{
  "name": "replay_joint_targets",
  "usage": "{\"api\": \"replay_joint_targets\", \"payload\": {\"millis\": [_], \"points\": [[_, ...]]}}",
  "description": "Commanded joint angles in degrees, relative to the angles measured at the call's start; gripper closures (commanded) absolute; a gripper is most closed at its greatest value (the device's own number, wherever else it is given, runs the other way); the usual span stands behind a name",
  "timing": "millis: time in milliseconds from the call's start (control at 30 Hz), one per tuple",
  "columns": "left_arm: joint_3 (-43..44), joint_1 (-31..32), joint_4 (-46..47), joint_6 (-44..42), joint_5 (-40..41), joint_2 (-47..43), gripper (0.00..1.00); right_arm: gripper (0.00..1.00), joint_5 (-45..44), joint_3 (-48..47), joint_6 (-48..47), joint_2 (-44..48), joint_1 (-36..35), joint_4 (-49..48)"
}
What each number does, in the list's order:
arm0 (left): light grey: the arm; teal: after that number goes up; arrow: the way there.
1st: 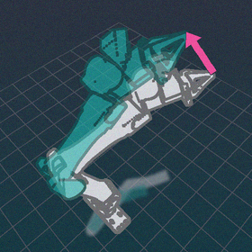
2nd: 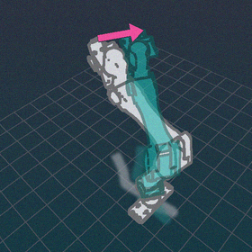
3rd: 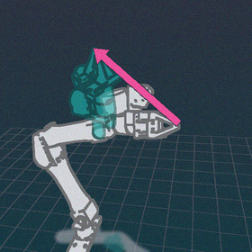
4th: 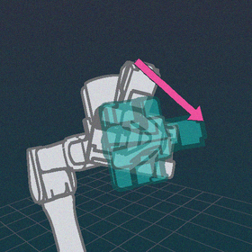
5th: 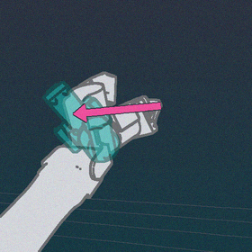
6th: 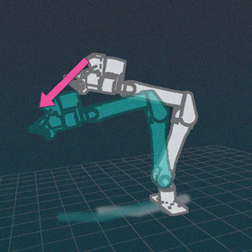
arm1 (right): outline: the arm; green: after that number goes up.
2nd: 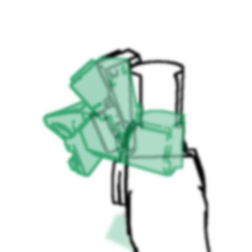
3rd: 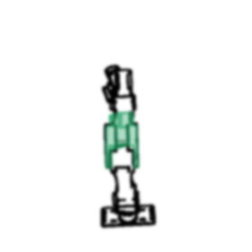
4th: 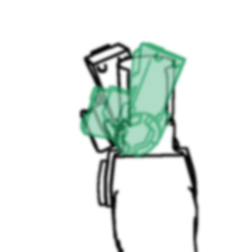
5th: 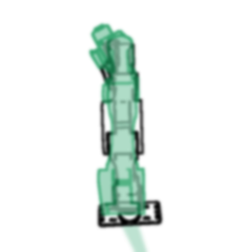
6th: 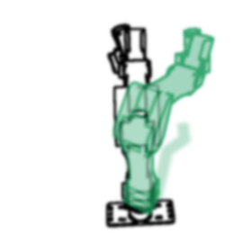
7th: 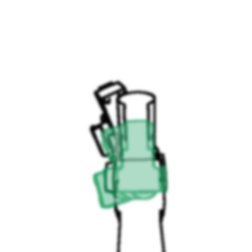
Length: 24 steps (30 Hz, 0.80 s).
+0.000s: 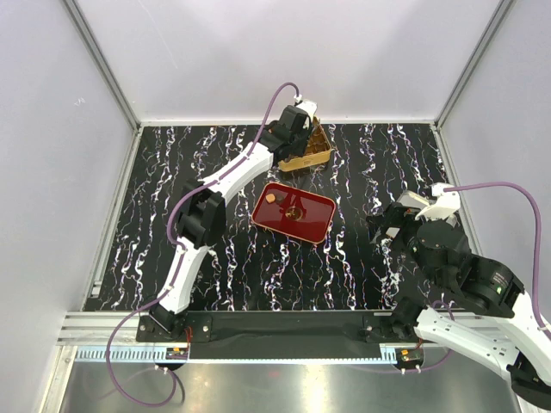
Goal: Pack the chocolate
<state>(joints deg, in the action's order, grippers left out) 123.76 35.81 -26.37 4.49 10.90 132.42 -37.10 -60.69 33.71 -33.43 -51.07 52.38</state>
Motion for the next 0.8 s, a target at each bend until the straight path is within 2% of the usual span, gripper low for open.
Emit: {"api": "replay_joint_targets", "payload": {"millis": [0, 367, 567, 767], "points": [[2.6, -0.4, 4.0, -0.2, -0.8, -0.1, 0.61, 0.0, -2.7, 0.5, -0.6, -0.2, -0.4, -2.0], [-0.5, -0.3, 4.1, -1.3, -3.1, -4.8, 0.6, 0.0, -2.4, 0.7, -0.4, -0.5, -0.4, -2.3], [-1.1, 0.0, -0.9, 0.0, -1.3, -10.5, 0.61, 0.0, -2.3, -0.3, -0.5, -0.4, -0.4, -1.3], [-15.2, 0.8, -4.4, 2.8, 1.1, -24.6, 0.62, 0.0, -1.7, -0.7, -0.1, 0.2, -0.4, 0.1]]}}
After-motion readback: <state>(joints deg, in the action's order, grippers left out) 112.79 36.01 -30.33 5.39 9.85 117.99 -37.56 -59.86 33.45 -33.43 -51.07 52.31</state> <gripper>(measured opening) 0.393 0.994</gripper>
